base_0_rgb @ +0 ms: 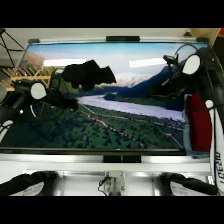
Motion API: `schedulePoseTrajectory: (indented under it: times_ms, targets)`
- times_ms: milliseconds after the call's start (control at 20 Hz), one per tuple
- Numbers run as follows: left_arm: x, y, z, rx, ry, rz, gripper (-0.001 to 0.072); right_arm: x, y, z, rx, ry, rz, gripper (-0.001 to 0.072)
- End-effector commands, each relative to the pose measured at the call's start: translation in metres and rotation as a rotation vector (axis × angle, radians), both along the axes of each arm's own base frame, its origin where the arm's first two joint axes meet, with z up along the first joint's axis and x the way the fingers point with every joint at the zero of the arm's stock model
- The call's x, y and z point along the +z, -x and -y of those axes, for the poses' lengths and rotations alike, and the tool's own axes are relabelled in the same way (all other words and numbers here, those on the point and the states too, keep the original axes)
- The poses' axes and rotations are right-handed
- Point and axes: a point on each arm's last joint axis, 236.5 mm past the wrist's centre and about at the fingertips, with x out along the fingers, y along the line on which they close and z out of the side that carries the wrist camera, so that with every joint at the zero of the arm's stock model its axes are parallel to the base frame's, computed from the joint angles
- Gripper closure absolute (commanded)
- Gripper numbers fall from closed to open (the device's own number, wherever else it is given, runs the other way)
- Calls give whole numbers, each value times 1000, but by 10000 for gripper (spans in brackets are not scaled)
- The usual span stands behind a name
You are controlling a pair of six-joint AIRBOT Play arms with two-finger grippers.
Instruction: Fold the shirts.
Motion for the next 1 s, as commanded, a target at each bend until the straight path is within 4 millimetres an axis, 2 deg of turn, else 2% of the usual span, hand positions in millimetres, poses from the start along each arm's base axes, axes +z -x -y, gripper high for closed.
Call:
schedulePoseTrajectory:
  times_ms: [0,800,950]
  targets:
    - [0,0,0,0,0,1,115,0,0,0,0,0,-1,78]
    - [0,0,0,15,6,-2,115,0,0,0,0,0,0,77]
    - [5,-20,13,166,111,38,115,4,-18,-2,-18,-12,73,77]
